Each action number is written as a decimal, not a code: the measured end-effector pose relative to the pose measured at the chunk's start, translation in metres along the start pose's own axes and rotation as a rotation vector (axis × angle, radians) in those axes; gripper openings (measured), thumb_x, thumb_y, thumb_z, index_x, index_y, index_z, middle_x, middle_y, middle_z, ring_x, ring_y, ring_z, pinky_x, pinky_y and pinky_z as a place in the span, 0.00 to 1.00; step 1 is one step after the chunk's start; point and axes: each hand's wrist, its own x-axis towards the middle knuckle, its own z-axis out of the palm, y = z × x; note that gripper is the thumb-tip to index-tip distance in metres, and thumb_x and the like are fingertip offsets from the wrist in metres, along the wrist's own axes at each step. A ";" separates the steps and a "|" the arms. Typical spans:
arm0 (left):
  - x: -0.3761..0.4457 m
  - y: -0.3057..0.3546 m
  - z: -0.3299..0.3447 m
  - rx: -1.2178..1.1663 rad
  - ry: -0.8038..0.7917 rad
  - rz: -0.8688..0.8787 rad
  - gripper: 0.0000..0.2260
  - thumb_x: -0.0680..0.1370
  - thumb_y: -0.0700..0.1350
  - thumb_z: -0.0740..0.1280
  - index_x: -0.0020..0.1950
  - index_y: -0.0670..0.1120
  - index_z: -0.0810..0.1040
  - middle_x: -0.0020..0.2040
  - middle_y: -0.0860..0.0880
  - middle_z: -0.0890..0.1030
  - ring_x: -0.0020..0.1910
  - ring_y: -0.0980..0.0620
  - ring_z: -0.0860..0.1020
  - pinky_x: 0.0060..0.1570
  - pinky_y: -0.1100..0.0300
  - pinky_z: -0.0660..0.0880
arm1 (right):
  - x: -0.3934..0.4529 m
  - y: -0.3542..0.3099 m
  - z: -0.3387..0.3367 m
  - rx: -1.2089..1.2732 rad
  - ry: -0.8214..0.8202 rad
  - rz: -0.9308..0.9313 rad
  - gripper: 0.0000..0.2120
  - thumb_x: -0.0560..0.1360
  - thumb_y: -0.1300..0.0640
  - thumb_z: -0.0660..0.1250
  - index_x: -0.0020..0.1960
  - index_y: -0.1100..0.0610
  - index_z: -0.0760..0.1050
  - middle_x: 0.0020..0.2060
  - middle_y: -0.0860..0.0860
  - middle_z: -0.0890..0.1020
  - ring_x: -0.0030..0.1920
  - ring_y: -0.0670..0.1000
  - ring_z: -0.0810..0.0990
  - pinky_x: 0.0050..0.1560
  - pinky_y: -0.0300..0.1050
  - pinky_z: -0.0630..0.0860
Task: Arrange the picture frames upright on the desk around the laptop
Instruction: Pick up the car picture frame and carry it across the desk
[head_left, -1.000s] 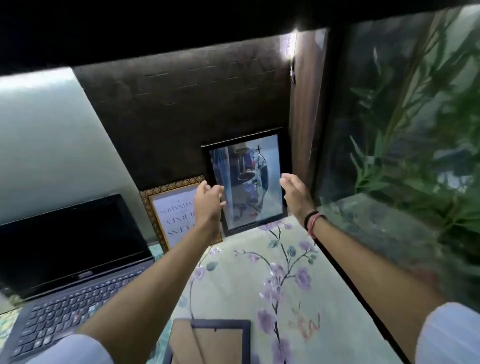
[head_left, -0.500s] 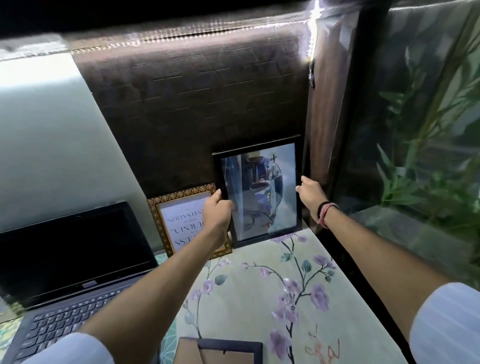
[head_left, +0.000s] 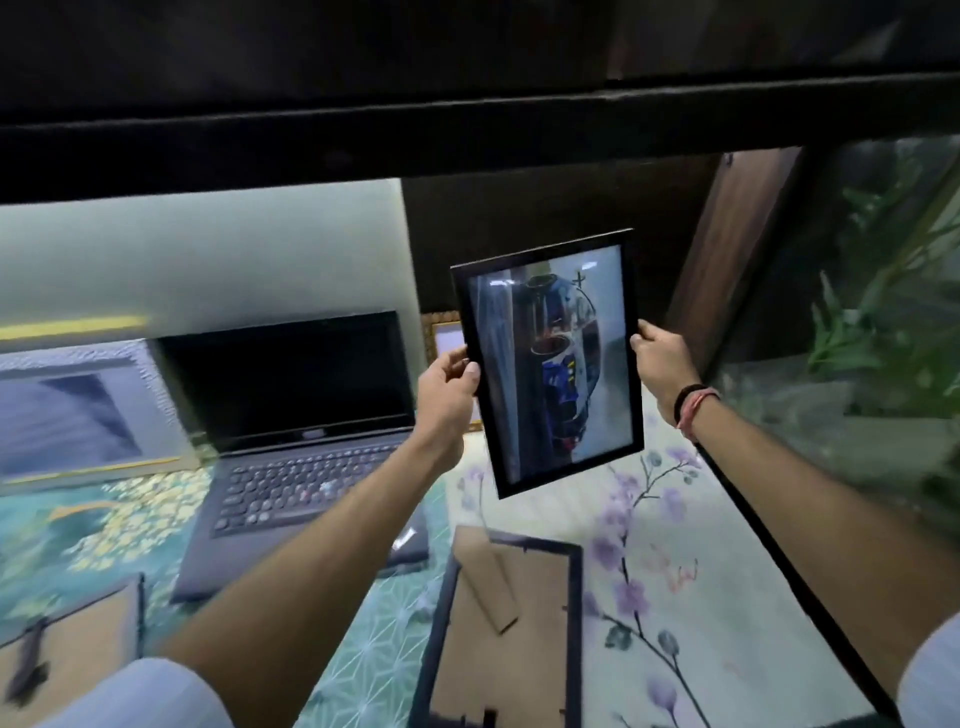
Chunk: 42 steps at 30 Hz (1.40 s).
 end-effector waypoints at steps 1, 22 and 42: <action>-0.013 -0.001 -0.024 -0.031 0.009 -0.017 0.11 0.85 0.36 0.61 0.64 0.43 0.80 0.53 0.48 0.83 0.51 0.51 0.79 0.57 0.57 0.78 | -0.022 -0.009 0.015 -0.032 -0.022 -0.013 0.22 0.79 0.59 0.60 0.72 0.60 0.72 0.66 0.49 0.77 0.68 0.51 0.75 0.72 0.50 0.70; -0.219 0.011 -0.446 -0.552 0.599 -0.272 0.18 0.83 0.28 0.51 0.47 0.45 0.76 0.42 0.46 0.77 0.41 0.48 0.76 0.48 0.49 0.76 | -0.334 -0.142 0.314 -0.597 -0.379 -0.374 0.19 0.79 0.49 0.64 0.62 0.62 0.78 0.54 0.60 0.84 0.57 0.61 0.80 0.59 0.50 0.74; -0.140 -0.033 -0.653 -0.615 1.009 -0.405 0.06 0.77 0.31 0.64 0.46 0.42 0.76 0.46 0.40 0.79 0.46 0.46 0.79 0.33 0.59 0.80 | -0.314 -0.029 0.538 -0.009 -0.601 0.437 0.06 0.78 0.66 0.62 0.44 0.60 0.74 0.36 0.61 0.73 0.35 0.54 0.74 0.37 0.51 0.76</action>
